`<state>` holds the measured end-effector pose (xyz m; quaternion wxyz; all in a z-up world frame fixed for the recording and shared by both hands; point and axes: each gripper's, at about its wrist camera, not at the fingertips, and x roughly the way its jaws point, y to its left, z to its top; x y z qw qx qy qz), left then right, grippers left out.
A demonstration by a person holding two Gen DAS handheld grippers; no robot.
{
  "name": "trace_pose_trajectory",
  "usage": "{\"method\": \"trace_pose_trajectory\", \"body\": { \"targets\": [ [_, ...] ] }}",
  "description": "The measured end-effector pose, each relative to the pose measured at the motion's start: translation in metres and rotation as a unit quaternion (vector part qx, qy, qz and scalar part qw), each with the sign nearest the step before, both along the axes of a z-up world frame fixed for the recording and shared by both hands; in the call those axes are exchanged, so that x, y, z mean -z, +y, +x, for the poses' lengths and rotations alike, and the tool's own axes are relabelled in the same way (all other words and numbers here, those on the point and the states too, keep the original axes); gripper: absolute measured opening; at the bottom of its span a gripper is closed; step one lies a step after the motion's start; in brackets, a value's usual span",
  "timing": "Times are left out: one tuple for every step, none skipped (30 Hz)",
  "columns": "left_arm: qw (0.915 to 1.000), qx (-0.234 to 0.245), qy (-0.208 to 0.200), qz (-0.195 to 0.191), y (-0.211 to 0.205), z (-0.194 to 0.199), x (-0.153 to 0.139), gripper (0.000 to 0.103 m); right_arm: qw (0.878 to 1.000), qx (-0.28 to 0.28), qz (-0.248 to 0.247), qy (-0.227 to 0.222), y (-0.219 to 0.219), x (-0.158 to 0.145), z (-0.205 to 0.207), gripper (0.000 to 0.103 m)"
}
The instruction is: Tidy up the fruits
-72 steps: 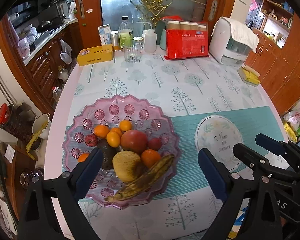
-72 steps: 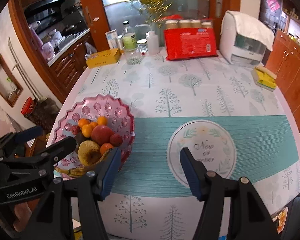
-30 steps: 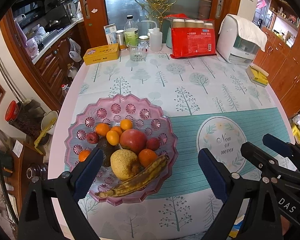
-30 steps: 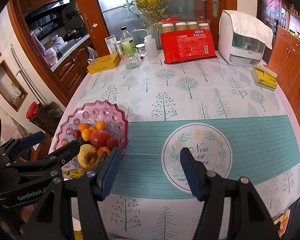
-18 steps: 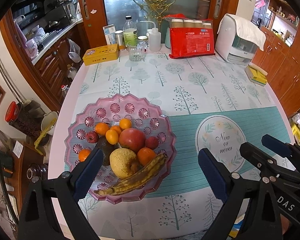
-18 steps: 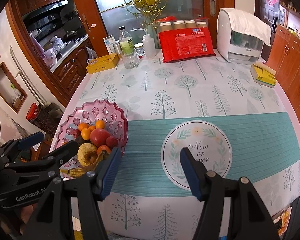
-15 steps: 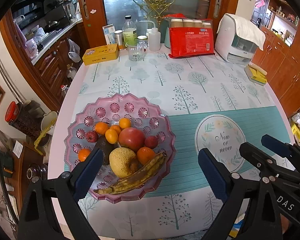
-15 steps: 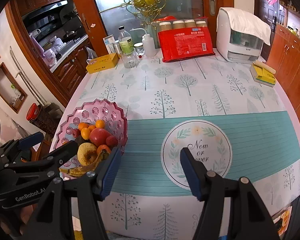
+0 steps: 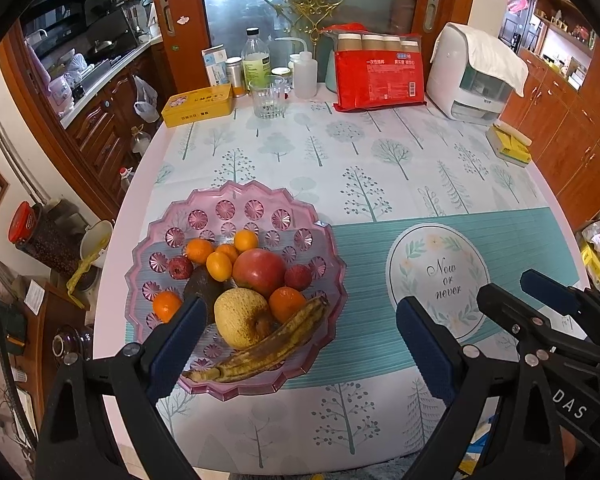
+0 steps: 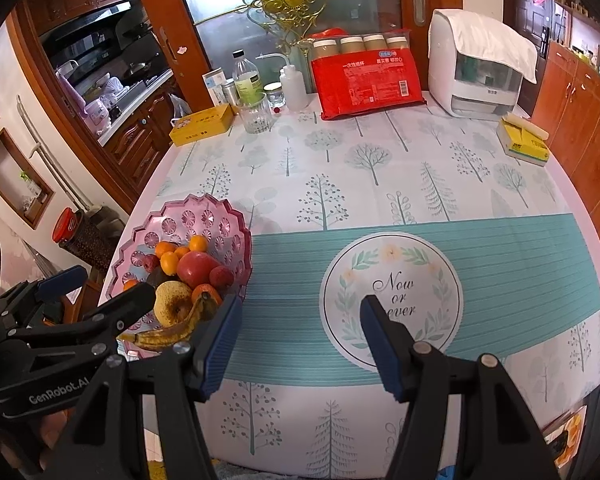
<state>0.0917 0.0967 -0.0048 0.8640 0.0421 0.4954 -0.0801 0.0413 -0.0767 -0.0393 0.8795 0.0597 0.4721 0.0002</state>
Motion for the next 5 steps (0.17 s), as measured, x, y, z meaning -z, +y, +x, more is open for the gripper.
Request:
{"method": "trace_pose_trajectory", "body": {
  "targets": [
    [1.0000, 0.000, 0.001, 0.000, 0.0001, -0.0003, 0.0002, 0.095, 1.000, 0.000, 0.000, 0.000, -0.0003, 0.0000, 0.0001, 0.062],
    [1.0000, 0.000, 0.001, 0.001, -0.0005, -0.0002, 0.0003, 0.095, 1.000, 0.000, 0.000, 0.000, 0.0019, 0.0011, -0.0025, 0.062],
    [1.0000, 0.000, 0.003, 0.001, -0.0004, -0.0012, 0.0007, 0.095, 1.000, 0.000, 0.000, 0.000, -0.0005, 0.0002, -0.0001, 0.062],
    [1.0000, 0.000, 0.004, 0.001, -0.0002, -0.0020, 0.0011, 0.095, 1.000, 0.000, 0.000, 0.000, -0.0008, 0.0001, 0.0002, 0.062],
    [1.0000, -0.001, 0.004, 0.002, 0.0000, -0.0028, 0.0014, 0.095, 1.000, 0.000, 0.000, 0.001, -0.0004, 0.0003, -0.0003, 0.062]
  ]
}}
